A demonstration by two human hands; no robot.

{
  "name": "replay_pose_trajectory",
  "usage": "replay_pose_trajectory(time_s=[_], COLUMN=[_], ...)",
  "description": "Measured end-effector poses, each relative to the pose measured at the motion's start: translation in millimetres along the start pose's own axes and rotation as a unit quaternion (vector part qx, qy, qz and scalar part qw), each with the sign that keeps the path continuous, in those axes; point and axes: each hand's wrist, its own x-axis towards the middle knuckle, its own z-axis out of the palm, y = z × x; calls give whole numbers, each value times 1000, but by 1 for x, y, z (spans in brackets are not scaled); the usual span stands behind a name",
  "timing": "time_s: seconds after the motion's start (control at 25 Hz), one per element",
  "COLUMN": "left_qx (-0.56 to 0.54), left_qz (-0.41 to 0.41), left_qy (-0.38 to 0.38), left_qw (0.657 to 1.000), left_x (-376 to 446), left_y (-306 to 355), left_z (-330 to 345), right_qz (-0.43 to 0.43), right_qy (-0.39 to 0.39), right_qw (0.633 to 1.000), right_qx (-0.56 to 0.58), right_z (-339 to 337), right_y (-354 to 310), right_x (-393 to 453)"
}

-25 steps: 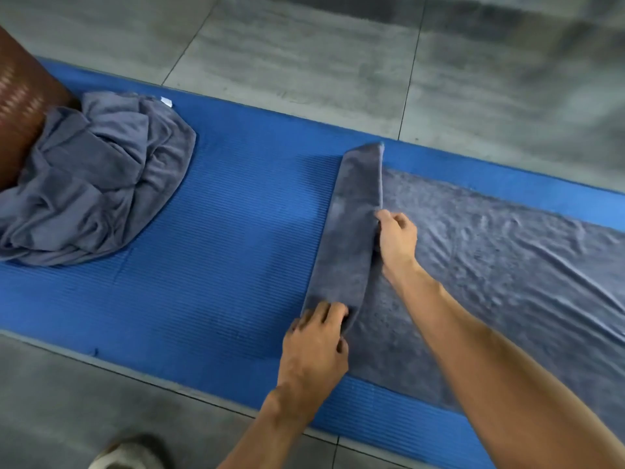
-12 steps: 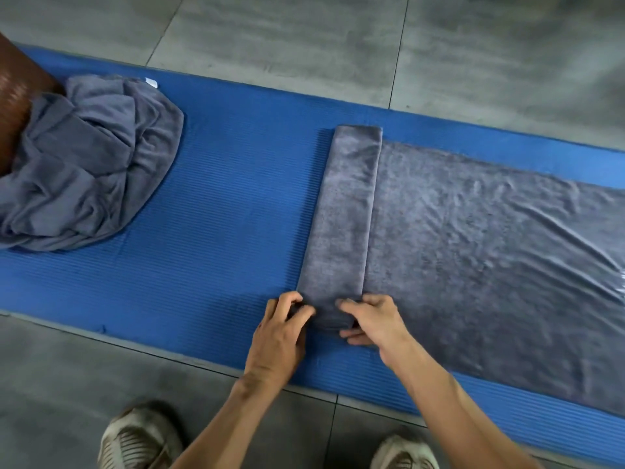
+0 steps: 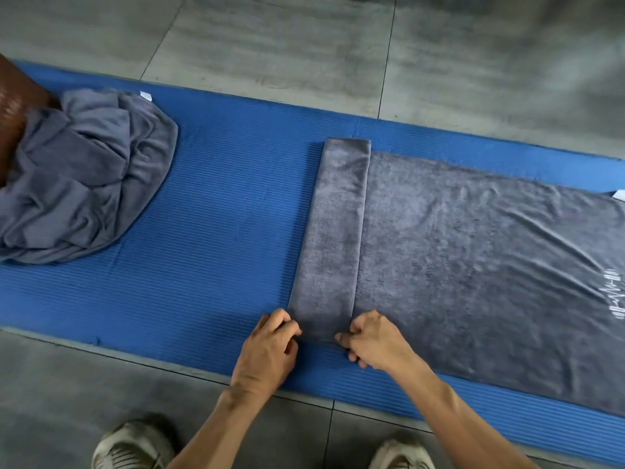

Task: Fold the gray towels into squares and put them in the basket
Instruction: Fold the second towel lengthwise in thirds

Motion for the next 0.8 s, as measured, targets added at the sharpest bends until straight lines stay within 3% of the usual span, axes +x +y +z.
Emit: replay_pose_trajectory(time_s=[0.16, 0.24, 0.28, 0.32, 0.36, 0.4, 0.48, 0.56, 0.68, 0.8], left_qx=[60, 77, 96, 128, 162, 196, 235, 246, 227, 219], left_qz=[64, 84, 106, 141, 183, 230, 305, 321, 359, 393], left_qy=[2, 9, 0, -22, -65, -110, -199, -269, -274, -229], left_qw=[996, 993, 990, 981, 968, 947, 901, 874, 863, 863], left_x=[2, 16, 27, 39, 50, 59, 77, 85, 90, 90], left_y=[3, 16, 23, 28, 34, 37, 37, 30, 15, 6], left_z=[-11, -14, -11, -7, -1, 4, 7, 5, 9, 18], right_qz=[-25, -77, -128, -201, -272, -333, -412, -436, -437, -430], right_qy=[12, 84, 158, 256, 334, 359, 298, 214, 149, 183], right_qw=[997, 991, 968, 935, 899, 872, 853, 852, 836, 789], right_qx=[-70, 72, 145, 144, 77, 0, -117, -194, -297, -397], right_z=[-13, -23, -26, -28, -29, -29, -30, -31, -35, -49], right_y=[-2, -10, -13, -15, -16, -17, -14, -20, -33, -42], right_x=[-3, -1, 1, 6, 14, 25, 56, 78, 103, 130])
